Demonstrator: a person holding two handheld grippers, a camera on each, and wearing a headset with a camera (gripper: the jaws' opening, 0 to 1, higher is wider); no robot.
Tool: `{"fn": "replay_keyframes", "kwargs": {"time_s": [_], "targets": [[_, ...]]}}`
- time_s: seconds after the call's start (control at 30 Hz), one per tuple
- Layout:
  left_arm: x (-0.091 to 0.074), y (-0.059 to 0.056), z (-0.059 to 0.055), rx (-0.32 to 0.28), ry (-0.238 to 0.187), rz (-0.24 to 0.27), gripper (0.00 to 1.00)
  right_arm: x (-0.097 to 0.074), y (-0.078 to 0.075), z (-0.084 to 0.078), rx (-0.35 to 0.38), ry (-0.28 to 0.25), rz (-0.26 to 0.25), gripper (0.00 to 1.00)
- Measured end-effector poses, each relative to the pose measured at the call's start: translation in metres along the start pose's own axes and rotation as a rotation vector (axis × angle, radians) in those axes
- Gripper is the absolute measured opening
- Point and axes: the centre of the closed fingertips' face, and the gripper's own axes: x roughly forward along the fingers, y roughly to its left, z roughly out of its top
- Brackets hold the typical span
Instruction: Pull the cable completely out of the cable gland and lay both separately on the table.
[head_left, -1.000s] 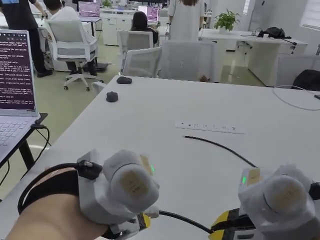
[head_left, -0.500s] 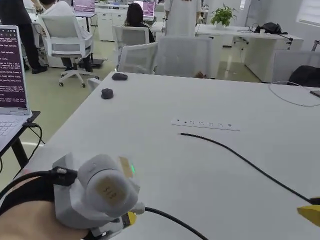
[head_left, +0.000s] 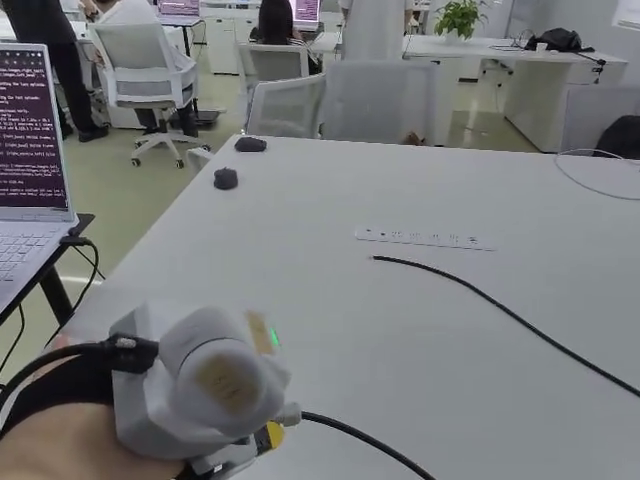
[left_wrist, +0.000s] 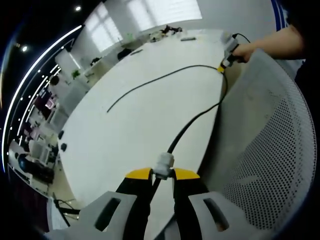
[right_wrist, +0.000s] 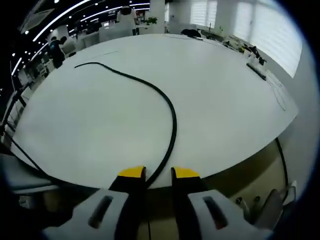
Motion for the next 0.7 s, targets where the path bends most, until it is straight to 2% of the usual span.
{"fn": "replay_keyframes", "kwargs": {"time_s": [0.03,0.07,0.1,0.13,0.2,0.23,0.27,0.3,0.37,0.43,0.5,0.53,0.57,0.6,0.67,0.7], "targets": [[-0.001,-0.001,0.001,-0.003,-0.001,-0.004,0.16,0.0,-0.005,-0.002,-0.003,0.016,-0.032,0.19],[-0.002,-0.002,0.002,-0.011,-0.008,-0.012,0.16,0.011,-0.001,0.008,-0.025,-0.031,0.001,0.14],[-0.003,-0.004,0.005,-0.026,-0.02,-0.02,0.16,0.014,-0.003,0.011,-0.022,-0.033,-0.011,0.11],[-0.004,-0.004,0.005,-0.025,-0.018,-0.019,0.16,0.009,-0.002,0.017,-0.03,-0.033,-0.011,0.08],[-0.004,-0.006,0.005,-0.023,-0.015,-0.019,0.16,0.011,0.003,0.022,-0.051,-0.027,-0.003,0.07],[-0.005,-0.006,0.005,-0.021,-0.015,-0.018,0.16,0.015,0.009,0.029,-0.085,-0.031,0.019,0.07],[-0.005,-0.007,0.006,-0.02,-0.017,-0.017,0.16,0.018,0.007,0.03,-0.106,-0.015,0.006,0.07],[-0.005,-0.008,0.007,-0.02,-0.02,-0.018,0.16,0.024,0.012,0.039,-0.166,-0.015,0.015,0.07],[-0.005,-0.012,0.01,-0.009,-0.024,-0.021,0.16,0.031,0.021,0.051,-0.211,-0.012,0.017,0.07],[-0.003,-0.014,0.011,-0.003,-0.022,-0.026,0.16,0.042,0.048,0.07,-0.287,-0.01,0.067,0.07],[-0.001,-0.015,0.011,0.005,-0.015,-0.027,0.16,0.05,0.073,0.081,-0.362,-0.005,0.121,0.06],[-0.001,-0.016,0.011,0.008,-0.013,-0.027,0.16,0.055,0.095,0.088,-0.424,-0.004,0.176,0.06],[0.0,-0.016,0.011,0.009,-0.013,-0.027,0.16,0.057,0.109,0.092,-0.455,-0.011,0.207,0.05],[0.0,-0.016,0.011,0.008,-0.013,-0.028,0.16,0.06,0.133,0.099,-0.5,-0.03,0.267,0.05],[0.0,-0.017,0.012,0.008,-0.015,-0.03,0.16,0.06,0.163,0.105,-0.532,-0.041,0.342,0.04],[0.0,-0.017,0.013,0.011,-0.014,-0.03,0.16,0.06,0.182,0.112,-0.553,-0.066,0.388,0.04]]}}
